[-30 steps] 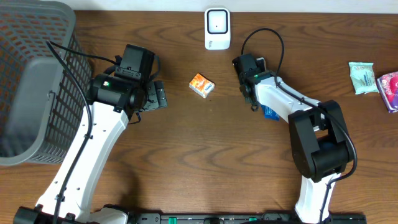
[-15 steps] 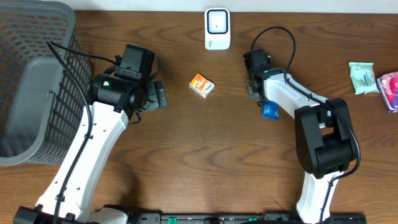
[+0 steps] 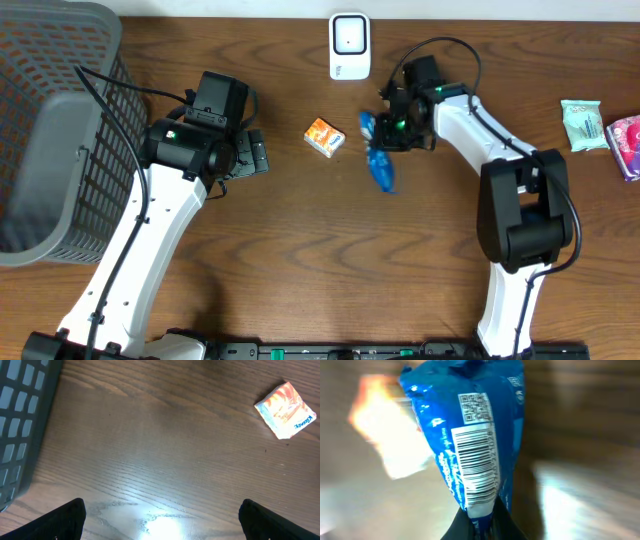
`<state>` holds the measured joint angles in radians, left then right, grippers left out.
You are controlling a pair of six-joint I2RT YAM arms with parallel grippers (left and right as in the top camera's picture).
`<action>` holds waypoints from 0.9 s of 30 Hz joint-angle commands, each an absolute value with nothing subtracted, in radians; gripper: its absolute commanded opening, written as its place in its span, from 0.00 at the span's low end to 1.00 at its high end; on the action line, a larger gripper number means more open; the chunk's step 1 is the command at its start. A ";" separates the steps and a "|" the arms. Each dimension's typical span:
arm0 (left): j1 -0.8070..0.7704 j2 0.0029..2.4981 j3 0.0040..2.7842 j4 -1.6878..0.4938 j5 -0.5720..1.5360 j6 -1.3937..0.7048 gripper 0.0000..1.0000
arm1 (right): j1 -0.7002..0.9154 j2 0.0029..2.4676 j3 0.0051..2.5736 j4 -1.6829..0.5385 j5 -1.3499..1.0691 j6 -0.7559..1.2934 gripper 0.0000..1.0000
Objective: Scan the item barcode
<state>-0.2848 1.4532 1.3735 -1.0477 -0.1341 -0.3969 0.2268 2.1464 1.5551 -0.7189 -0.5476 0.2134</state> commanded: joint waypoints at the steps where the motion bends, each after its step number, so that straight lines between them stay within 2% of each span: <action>1: -0.282 1.452 1.378 -1.052 -0.143 -0.402 0.98 | 0.171 2.154 1.572 -0.718 -0.955 0.251 0.01; 5: -0.282 1.452 1.378 -1.052 -0.143 -0.402 0.98 | 0.136 2.168 1.503 -0.702 -0.972 0.261 0.01; 9: -0.282 1.452 1.378 -1.052 -0.143 -0.402 0.98 | 0.063 2.215 1.452 -0.646 -0.961 0.354 0.01; 14: -0.282 1.452 1.378 -1.052 -0.143 -0.402 0.98 | -0.051 2.216 1.489 -0.716 -0.710 0.349 0.03; 15: -0.282 1.452 1.378 -1.052 -0.143 -0.402 0.98 | -0.071 2.216 1.518 -0.758 -0.676 0.323 0.05; 19: -0.282 1.452 1.378 -1.052 -0.143 -0.402 0.98 | -0.127 2.216 1.721 -1.028 -0.419 0.224 0.31; 21: -0.282 1.452 1.378 -1.052 -0.143 -0.402 0.98 | -0.126 2.216 1.802 -1.118 -0.343 0.199 0.37; 23: -0.282 1.452 1.378 -1.052 -0.143 -0.402 0.98 | -0.113 2.216 1.878 -1.199 -0.319 0.173 0.48; 27: -0.282 1.452 1.378 -1.052 -0.143 -0.402 0.98 | -0.066 2.216 1.911 -1.280 -0.319 0.139 0.47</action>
